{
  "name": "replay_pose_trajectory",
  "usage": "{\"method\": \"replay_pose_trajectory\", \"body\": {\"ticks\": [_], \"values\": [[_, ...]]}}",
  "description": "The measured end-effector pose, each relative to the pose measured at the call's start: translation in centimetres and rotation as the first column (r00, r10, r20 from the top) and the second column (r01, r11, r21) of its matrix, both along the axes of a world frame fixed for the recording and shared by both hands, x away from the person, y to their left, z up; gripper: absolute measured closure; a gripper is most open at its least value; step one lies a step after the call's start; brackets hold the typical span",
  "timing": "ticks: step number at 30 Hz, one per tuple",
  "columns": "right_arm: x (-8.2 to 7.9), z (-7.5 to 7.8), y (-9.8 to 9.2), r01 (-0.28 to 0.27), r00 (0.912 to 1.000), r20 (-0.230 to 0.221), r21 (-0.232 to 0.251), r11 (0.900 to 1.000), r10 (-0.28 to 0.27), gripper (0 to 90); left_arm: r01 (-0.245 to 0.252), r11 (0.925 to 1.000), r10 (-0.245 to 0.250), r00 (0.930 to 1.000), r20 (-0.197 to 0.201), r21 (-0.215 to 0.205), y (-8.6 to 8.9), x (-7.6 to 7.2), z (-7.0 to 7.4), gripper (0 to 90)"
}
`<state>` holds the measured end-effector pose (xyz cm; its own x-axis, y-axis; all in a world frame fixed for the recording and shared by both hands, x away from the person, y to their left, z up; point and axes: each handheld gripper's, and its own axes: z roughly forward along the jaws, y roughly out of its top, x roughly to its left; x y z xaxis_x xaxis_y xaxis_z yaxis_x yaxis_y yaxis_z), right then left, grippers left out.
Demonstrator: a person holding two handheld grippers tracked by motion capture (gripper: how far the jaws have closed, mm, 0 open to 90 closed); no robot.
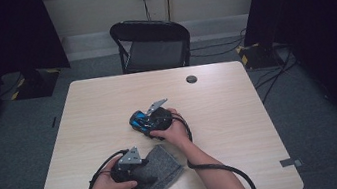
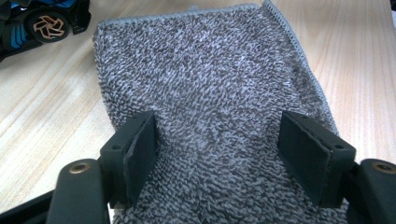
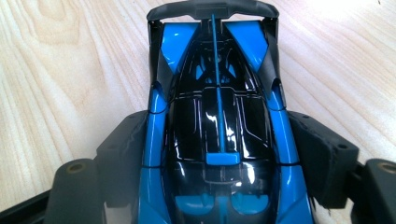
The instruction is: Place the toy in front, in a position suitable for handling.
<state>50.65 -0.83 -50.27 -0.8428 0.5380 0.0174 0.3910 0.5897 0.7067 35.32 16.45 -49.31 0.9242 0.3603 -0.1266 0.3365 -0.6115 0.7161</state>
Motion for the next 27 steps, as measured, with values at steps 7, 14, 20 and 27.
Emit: {"method": "replay_pose_trajectory", "body": {"ticks": [7, 14, 20, 27], "values": [[-0.1, 0.2, 0.0, -0.003, 1.0000, -0.001, -0.015, 1.000, 0.003, 25.9, 0.003, 1.0000, -0.003, 1.0000, 0.002, 0.001, 0.1, 0.0, 0.0, 27.8], [-0.1, 0.4, -0.1, -0.014, 0.9999, 0.002, -0.043, 0.999, 0.015, 26.0, 0.004, 1.0000, -0.004, 1.0000, 0.001, 0.001, 0.1, 0.0, 0.0, 27.8], [0.0, 0.8, -0.5, -0.015, 0.9998, -0.012, -0.065, 0.998, 0.015, 26.0, 0.004, 1.0000, -0.004, 1.0000, 0.000, 0.001, 0.0, 0.0, 0.0, 27.8], [0.2, 1.4, -1.4, 0.008, 0.9998, -0.015, -0.053, 0.999, -0.009, 26.0, 0.004, 1.0000, -0.004, 1.0000, 0.001, 0.001, 0.1, 0.0, 0.0, 27.8]]}}
